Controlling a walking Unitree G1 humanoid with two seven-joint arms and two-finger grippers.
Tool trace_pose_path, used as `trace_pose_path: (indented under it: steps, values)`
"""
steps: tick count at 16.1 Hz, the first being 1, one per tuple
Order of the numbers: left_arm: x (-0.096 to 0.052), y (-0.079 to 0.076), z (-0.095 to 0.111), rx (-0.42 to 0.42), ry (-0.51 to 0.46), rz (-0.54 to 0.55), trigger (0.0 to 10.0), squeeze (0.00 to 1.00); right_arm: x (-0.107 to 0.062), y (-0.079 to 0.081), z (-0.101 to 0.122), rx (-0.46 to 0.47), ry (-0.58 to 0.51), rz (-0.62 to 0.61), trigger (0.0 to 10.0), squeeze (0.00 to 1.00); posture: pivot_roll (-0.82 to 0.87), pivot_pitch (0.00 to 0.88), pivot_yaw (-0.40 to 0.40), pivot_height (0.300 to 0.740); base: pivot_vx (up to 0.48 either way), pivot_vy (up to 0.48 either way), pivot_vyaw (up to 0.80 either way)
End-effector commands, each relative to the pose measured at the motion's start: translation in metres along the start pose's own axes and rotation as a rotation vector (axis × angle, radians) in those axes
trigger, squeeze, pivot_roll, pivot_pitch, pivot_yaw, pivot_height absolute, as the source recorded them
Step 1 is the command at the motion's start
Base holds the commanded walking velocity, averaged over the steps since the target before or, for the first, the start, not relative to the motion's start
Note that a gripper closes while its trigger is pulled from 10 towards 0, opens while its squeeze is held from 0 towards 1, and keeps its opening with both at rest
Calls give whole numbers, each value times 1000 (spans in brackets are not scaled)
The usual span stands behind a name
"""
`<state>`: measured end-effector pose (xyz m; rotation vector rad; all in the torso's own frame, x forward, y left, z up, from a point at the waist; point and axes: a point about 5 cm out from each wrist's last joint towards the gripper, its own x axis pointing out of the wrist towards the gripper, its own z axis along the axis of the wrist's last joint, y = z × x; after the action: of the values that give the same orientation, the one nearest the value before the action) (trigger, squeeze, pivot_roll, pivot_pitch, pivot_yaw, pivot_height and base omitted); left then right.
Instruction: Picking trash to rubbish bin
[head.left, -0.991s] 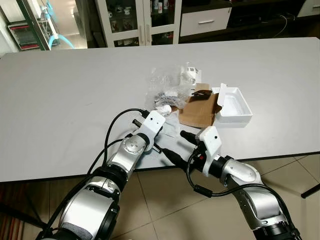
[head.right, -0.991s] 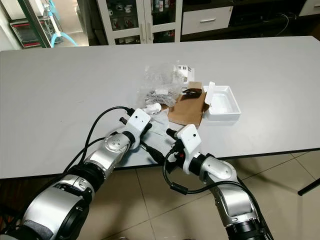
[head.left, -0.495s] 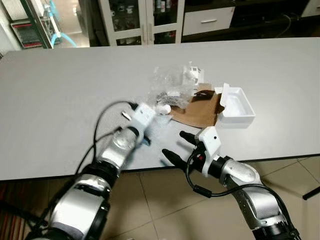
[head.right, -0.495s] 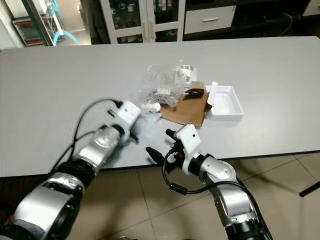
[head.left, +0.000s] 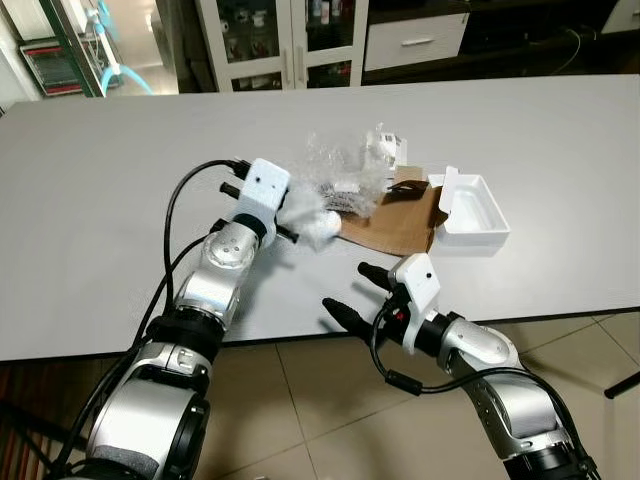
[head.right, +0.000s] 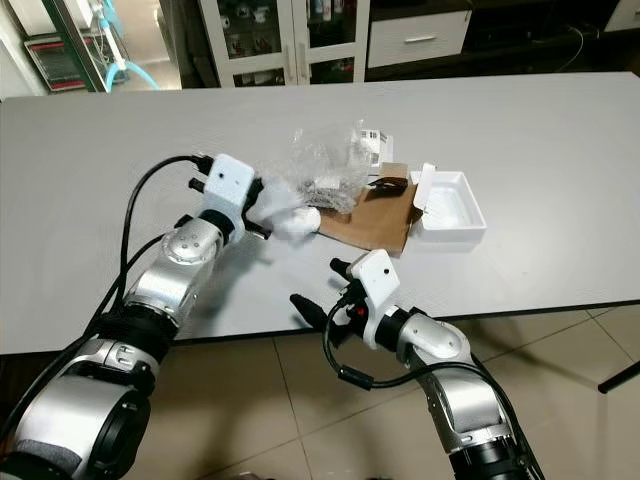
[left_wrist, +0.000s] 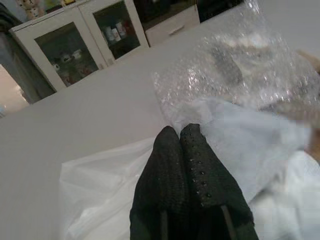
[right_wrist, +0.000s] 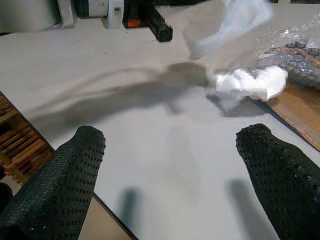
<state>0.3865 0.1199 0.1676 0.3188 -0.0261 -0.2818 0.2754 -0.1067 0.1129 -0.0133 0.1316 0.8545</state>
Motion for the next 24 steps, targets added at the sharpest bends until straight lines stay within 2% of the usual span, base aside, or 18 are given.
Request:
trace_pose_path:
  steps: [1, 3, 5, 7, 9, 12, 14, 17, 20, 22, 24]
  values:
    - [0, 4, 10, -20, -53, 18, 10000, 0, 1, -2, 3, -11, -6, -2, 10000, 0, -87, 48, 40, 740, 0, 0, 0]
    - [-1, 6, 18, -43, -97, 50, 10000, 0, 1, -2, 3, -12, -6, -3, 10000, 0, -88, 47, 39, 740, 0, 0, 0]
    - [-4, 10, 32, -123, -216, 155, 10000, 0, 3, -6, 5, -11, -22, -43, 10000, 0, -86, 45, 40, 740, 0, 0, 0]
    - [-7, 8, 34, -150, -253, 185, 10000, 0, 4, -12, 7, -14, -39, -93, 10000, 0, -87, 46, 41, 740, 0, 0, 0]
    - [-12, -1, 33, -193, -276, 206, 10000, 0, 5, -23, 12, -21, -71, -193, 10000, 0, -84, 46, 41, 740, 0, 0, 0]
    - [-20, -18, 23, -215, -265, 220, 10000, 0, 5, -48, 19, -16, -110, -446, 10000, 0, -81, 43, 45, 740, 0, 0, 0]
    - [-25, -25, 19, -197, -256, 211, 10000, 0, 4, -55, 26, -4, -162, -520, 10000, 0, -83, 42, 46, 740, 0, 0, 0]
    - [-30, -25, 10, -171, -229, 209, 10000, 0, 4, -62, 31, -1, -199, -615, 10000, 0, -82, 29, 50, 740, 0, 0, 0]
    - [-38, -18, 3, -101, -218, 207, 10000, 0, -1, -69, 29, -20, -189, -664, 10000, 0, -80, 22, 53, 740, 0, 0, 0]
    - [-45, -11, -10, -55, -180, 202, 10000, 0, -10, -77, 28, -60, -172, -699, 10000, 0, -80, 19, 55, 740, 0, 0, 0]
    - [-47, -10, -14, -34, -167, 195, 10000, 0, -13, -80, 27, -71, -166, -710, 10000, 0, -79, 17, 55, 740, 0, 0, 0]
